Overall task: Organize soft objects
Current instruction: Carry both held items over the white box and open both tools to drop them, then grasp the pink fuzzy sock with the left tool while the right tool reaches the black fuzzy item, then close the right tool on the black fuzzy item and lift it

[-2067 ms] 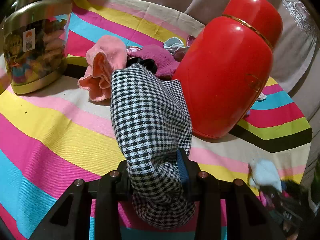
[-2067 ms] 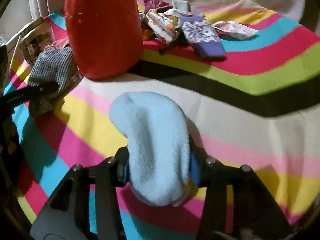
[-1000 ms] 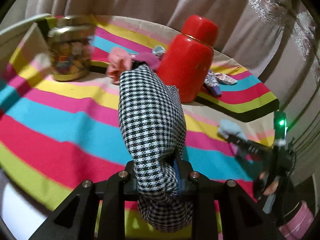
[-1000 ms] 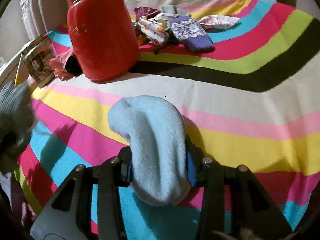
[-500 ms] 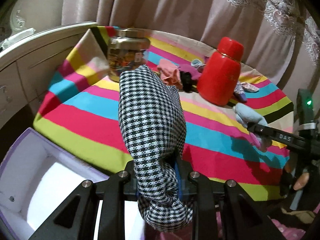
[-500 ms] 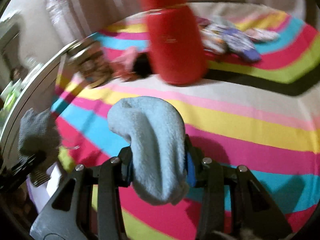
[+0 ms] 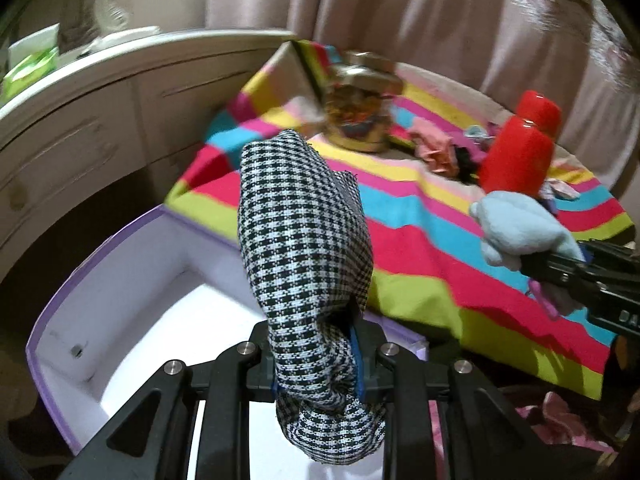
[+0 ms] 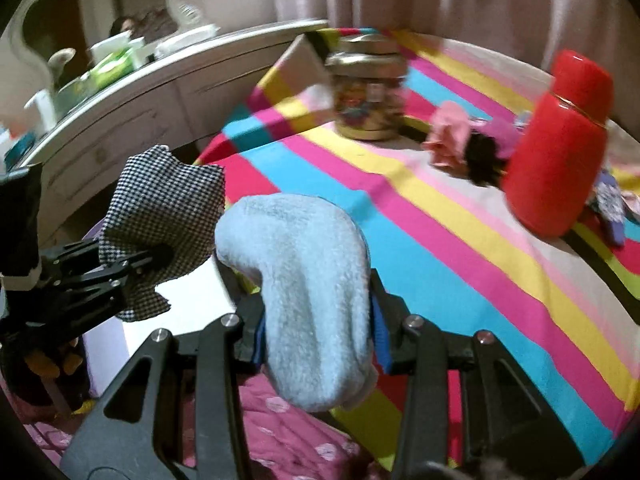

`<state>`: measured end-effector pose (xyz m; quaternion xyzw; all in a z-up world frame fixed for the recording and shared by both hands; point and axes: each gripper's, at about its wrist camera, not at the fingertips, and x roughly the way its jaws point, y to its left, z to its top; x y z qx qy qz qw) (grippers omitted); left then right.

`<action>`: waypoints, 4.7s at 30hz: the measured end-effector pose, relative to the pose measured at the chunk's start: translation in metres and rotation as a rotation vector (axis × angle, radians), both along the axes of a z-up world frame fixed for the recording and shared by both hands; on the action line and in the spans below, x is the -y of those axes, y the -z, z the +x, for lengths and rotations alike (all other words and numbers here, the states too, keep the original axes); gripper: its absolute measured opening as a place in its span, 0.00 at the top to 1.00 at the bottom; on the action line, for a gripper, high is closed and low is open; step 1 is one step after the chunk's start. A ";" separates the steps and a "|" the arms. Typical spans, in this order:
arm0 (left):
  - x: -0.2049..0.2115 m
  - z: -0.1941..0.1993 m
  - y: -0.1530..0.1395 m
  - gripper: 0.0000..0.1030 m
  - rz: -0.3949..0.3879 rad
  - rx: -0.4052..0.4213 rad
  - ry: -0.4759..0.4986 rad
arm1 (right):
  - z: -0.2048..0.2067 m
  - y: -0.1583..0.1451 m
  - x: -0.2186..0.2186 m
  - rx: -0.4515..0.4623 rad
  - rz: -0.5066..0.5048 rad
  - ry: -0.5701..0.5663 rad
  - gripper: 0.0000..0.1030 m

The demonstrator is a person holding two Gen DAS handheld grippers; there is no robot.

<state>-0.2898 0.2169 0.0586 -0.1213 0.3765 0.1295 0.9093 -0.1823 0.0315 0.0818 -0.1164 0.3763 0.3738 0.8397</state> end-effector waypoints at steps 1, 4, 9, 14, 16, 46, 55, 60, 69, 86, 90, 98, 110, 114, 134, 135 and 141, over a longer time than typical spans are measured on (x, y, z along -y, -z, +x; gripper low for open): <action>-0.005 -0.004 0.003 0.75 0.001 -0.009 -0.020 | -0.002 0.001 -0.008 -0.007 -0.005 -0.020 0.56; -0.018 -0.011 0.013 0.75 0.014 -0.032 -0.068 | -0.013 0.005 -0.029 -0.006 -0.041 -0.082 0.56; -0.032 -0.019 0.023 0.75 0.014 -0.068 -0.112 | -0.029 0.010 -0.055 0.010 -0.098 -0.170 0.56; -0.047 -0.029 0.027 0.74 0.025 -0.091 -0.168 | -0.042 0.013 -0.079 0.026 -0.145 -0.251 0.56; -0.054 -0.034 0.027 0.75 0.027 -0.099 -0.201 | -0.049 0.015 -0.090 0.030 -0.156 -0.286 0.56; -0.003 0.004 -0.033 0.11 0.260 0.059 -0.122 | 0.004 0.024 -0.025 -0.187 0.096 -0.111 0.26; 0.037 0.146 -0.018 0.11 -0.041 0.020 0.105 | 0.070 0.065 0.112 -0.253 0.155 0.380 0.26; 0.063 0.255 -0.012 0.11 -0.154 0.033 0.144 | 0.071 0.074 0.149 -0.264 0.191 0.452 0.25; 0.078 0.375 0.021 0.12 -0.106 0.005 0.003 | 0.074 0.052 0.188 -0.057 0.178 0.541 0.25; 0.037 0.217 0.001 0.73 -0.010 0.123 -0.020 | 0.128 0.040 0.139 0.011 0.144 0.431 0.25; 0.025 0.231 0.012 0.24 0.007 0.119 -0.030 | 0.159 0.030 0.082 0.079 0.073 0.384 0.25; 0.002 0.259 0.047 0.17 -0.145 -0.005 -0.051 | 0.225 0.031 -0.025 0.222 -0.188 0.338 0.25; 0.005 0.263 0.048 0.07 -0.143 -0.005 -0.029 | 0.314 0.076 -0.061 0.028 -0.327 0.464 0.27; 0.006 0.263 0.048 0.07 -0.141 -0.006 -0.029 | 0.291 0.058 -0.036 -0.011 -0.163 0.404 0.92; 0.013 0.270 0.049 0.05 -0.087 -0.046 -0.024 | 0.128 0.037 0.173 -0.018 0.114 0.392 0.18; 0.014 0.270 0.049 0.04 -0.087 -0.048 -0.022 | 0.129 0.044 0.169 -0.037 0.093 0.372 0.18; 0.017 0.276 0.051 0.01 -0.067 -0.068 -0.011 | 0.131 0.074 0.147 -0.065 -0.003 0.322 0.18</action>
